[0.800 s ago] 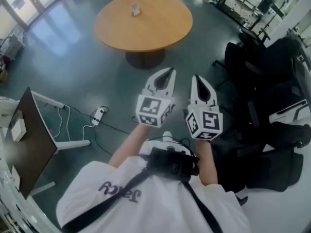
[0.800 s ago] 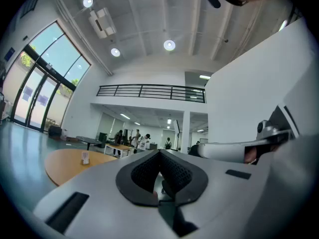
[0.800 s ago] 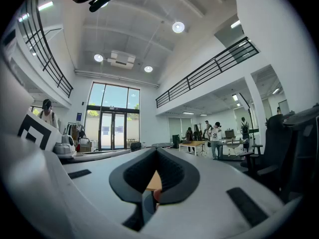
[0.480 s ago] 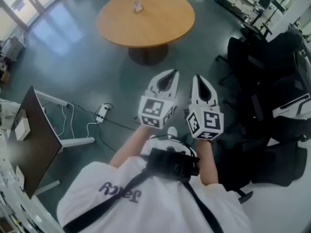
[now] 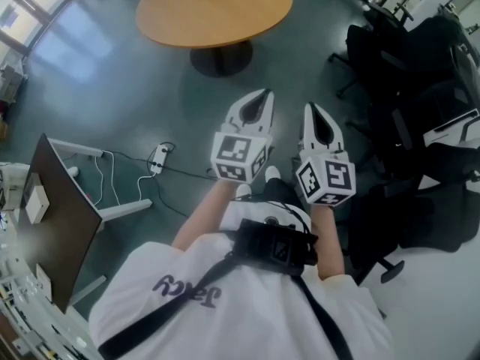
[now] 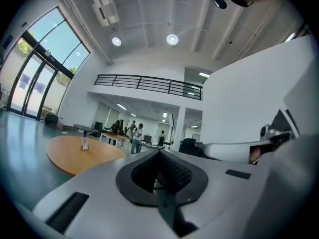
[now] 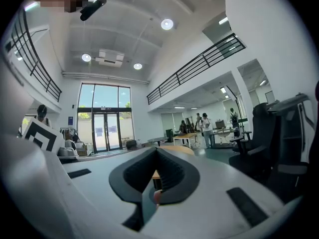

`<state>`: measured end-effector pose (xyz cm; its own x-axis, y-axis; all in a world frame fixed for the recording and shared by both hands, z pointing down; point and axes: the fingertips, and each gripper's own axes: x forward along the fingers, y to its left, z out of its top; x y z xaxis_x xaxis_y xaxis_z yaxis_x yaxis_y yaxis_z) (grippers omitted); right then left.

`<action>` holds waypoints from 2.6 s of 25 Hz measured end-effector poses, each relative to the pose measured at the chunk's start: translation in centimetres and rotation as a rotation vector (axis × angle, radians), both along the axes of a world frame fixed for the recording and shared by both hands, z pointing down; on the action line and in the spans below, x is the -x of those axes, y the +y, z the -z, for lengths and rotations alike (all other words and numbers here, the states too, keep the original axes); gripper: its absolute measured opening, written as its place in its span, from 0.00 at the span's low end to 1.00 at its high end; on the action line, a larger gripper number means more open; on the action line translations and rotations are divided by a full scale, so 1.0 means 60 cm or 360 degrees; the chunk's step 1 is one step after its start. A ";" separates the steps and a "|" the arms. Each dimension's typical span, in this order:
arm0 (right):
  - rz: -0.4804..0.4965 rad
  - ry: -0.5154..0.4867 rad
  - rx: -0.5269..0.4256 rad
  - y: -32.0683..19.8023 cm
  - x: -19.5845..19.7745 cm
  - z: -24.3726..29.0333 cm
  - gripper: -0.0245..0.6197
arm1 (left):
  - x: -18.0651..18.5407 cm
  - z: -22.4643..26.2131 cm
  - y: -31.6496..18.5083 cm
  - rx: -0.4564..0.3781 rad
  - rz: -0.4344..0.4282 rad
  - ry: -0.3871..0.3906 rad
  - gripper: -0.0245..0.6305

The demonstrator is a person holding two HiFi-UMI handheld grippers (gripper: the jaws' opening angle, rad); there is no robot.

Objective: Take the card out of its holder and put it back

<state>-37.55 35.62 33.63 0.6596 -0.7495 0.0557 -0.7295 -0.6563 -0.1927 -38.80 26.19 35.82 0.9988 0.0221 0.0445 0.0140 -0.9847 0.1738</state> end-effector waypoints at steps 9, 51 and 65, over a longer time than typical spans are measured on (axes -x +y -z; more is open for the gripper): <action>-0.0043 -0.0082 -0.0041 0.038 -0.055 -0.036 0.07 | -0.039 -0.029 0.003 0.0027 0.0022 -0.0042 0.06; -0.0118 0.0060 0.0220 0.029 -0.694 -0.062 0.07 | -0.686 -0.060 0.017 -0.0126 -0.0249 -0.0065 0.06; 0.0110 0.0019 0.0244 -0.178 -0.862 -0.055 0.07 | -0.842 -0.068 -0.154 -0.0022 -0.0110 -0.0124 0.06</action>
<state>14.19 24.95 36.94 0.6081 -0.7764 0.1656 -0.7755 -0.6256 -0.0852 11.74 16.97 39.88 0.9884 0.0896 0.1229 0.0688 -0.9841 0.1635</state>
